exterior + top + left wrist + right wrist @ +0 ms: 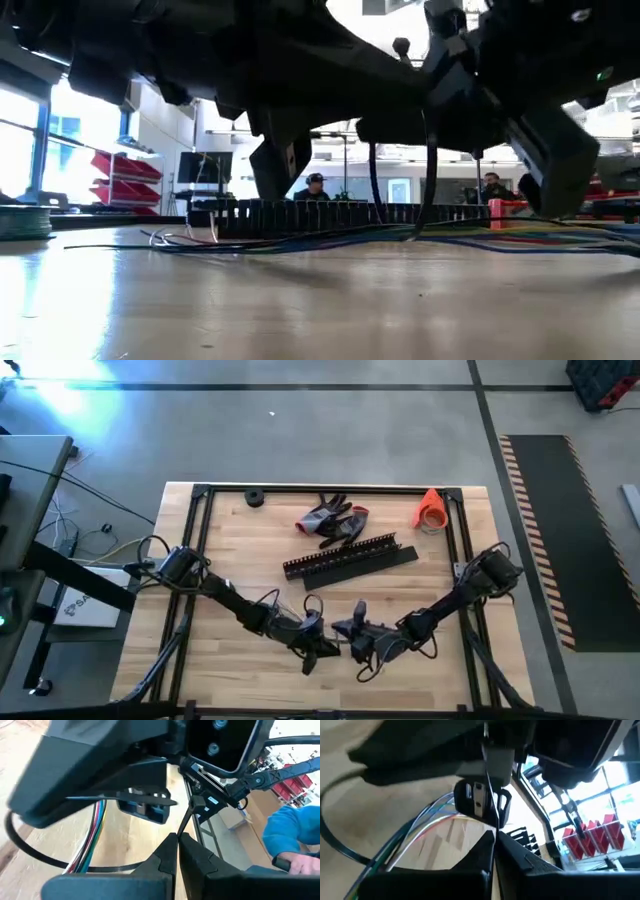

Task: Ziptie cables
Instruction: Wrap the cables using a black zip tie

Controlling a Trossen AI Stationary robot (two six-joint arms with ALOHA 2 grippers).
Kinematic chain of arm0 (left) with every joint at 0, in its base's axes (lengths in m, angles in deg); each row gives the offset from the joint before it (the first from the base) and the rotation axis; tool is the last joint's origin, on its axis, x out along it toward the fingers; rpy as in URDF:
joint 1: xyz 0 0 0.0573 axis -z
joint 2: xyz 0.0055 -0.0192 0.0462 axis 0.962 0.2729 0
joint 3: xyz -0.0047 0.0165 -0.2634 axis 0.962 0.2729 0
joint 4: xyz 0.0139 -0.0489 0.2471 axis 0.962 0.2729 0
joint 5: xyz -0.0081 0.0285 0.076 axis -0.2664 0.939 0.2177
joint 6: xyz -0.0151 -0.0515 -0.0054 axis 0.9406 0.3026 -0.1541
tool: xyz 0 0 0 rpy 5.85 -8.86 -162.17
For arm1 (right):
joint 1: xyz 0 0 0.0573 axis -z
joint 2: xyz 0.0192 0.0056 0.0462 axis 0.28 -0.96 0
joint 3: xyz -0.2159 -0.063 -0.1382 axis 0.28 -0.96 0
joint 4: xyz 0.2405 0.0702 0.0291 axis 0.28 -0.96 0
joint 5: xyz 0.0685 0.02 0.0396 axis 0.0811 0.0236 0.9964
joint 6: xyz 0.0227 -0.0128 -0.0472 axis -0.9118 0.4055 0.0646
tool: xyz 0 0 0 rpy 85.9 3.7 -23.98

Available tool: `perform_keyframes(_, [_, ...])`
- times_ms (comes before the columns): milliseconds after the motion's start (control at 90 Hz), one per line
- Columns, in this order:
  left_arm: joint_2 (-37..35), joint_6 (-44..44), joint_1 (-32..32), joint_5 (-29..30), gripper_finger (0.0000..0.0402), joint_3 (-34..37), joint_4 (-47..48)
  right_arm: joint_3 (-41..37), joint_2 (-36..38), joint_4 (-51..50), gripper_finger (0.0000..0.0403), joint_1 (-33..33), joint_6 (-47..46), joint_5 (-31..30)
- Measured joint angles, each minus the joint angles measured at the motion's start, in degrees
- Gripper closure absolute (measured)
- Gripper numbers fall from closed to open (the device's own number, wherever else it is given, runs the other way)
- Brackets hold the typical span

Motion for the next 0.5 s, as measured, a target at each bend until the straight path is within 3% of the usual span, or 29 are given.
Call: perform_keyframes(500, [0.0, -0.1, 0.0, 0.0, 0.0402, 0.0, 0.1, 0.0, 0.0, 0.3, 0.0403, -1.9, 0.4, 0.1])
